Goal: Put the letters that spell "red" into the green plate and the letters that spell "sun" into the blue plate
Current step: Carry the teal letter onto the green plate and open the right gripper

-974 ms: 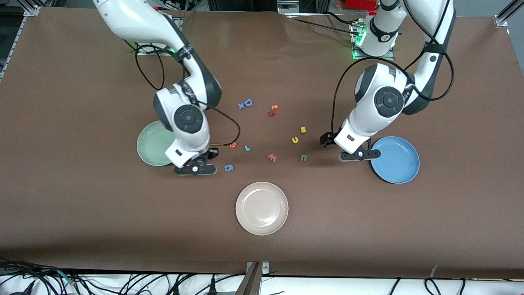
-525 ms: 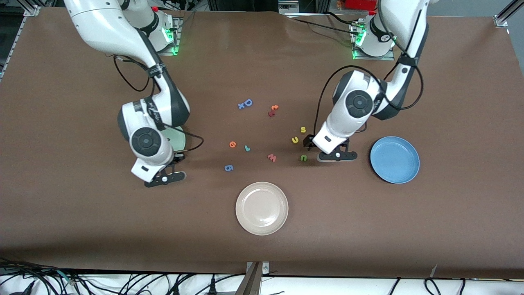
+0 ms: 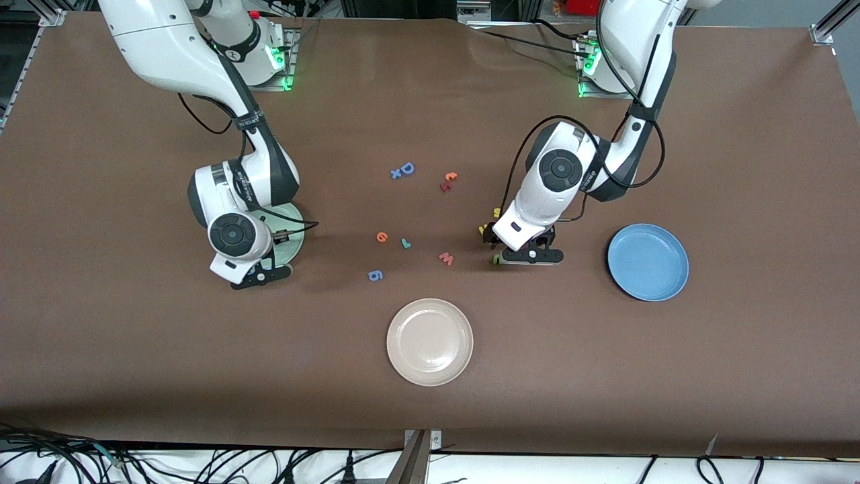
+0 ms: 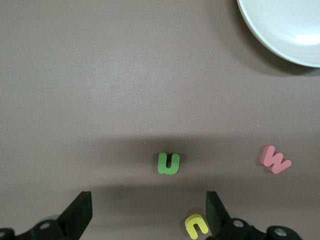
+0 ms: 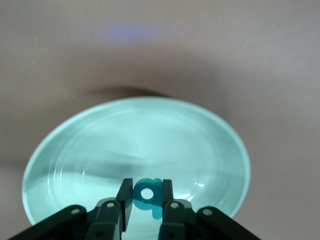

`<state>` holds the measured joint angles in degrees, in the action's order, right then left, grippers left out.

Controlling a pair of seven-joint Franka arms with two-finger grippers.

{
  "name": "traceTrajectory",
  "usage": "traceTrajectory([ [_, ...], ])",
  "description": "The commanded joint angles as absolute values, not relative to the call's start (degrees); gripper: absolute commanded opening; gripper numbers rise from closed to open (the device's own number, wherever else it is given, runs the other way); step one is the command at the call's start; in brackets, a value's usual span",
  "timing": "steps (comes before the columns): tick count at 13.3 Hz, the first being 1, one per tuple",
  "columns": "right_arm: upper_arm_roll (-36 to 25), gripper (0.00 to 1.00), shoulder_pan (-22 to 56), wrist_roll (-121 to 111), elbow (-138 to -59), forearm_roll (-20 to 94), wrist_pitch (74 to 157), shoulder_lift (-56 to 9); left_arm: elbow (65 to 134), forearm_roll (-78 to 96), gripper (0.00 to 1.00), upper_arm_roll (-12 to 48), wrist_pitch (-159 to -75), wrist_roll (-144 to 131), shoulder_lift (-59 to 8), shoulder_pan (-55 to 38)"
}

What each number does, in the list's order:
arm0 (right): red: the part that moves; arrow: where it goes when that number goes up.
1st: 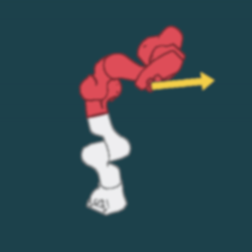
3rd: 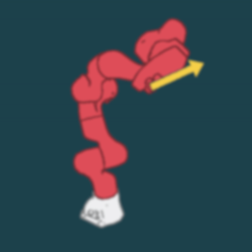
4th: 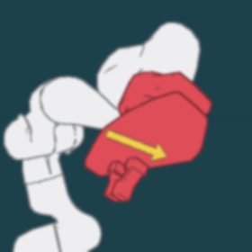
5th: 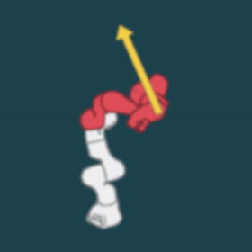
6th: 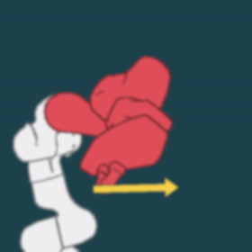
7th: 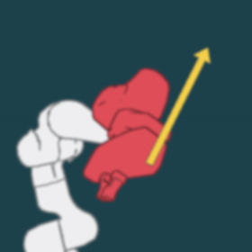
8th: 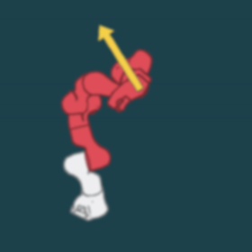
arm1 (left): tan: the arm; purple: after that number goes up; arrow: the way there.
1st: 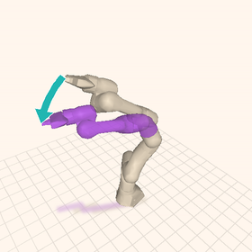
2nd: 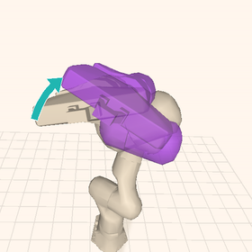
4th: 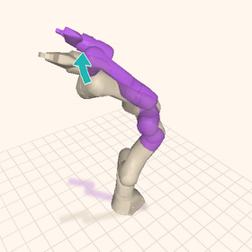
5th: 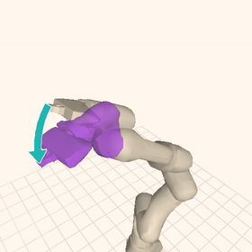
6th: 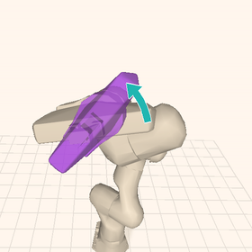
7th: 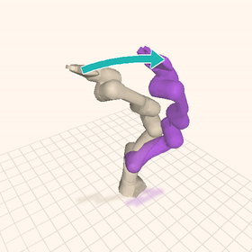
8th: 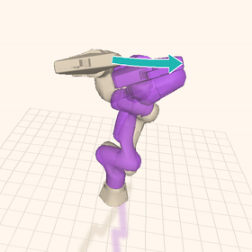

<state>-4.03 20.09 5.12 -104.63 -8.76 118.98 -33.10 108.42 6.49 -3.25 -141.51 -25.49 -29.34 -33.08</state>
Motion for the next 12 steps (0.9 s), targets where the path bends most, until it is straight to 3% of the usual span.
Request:
traceTrajectory([
  [1, -4.2, 0.54, 20.0, 5.4, -109.7, -5.3, 122.1, -29.7, 105.2, 4.0, 0.98, -4.0, -141.7, -25.8, -32.5, -34.1],
  [4, -5.4, 0.75, 19.8, 5.4, -109.5, -1.7, 120.2, -27.8, 104.7, 3.6, 0.94, -4.2, -141.8, -25.8, -34.4, -34.7],
  [8, -4.8, 0.75, 19.9, 8.7, -108.0, 0.3, 114.6, -23.4, 104.8, 2.8, 0.94, -4.3, -145.4, -25.8, -36.5, -34.7],
  [12, -0.9, 0.73, 20.5, 18.0, -105.3, 5.6, 114.9, -23.2, 104.7, 2.8, 0.94, -4.6, -145.5, -25.8, -38.0, -35.8],
])
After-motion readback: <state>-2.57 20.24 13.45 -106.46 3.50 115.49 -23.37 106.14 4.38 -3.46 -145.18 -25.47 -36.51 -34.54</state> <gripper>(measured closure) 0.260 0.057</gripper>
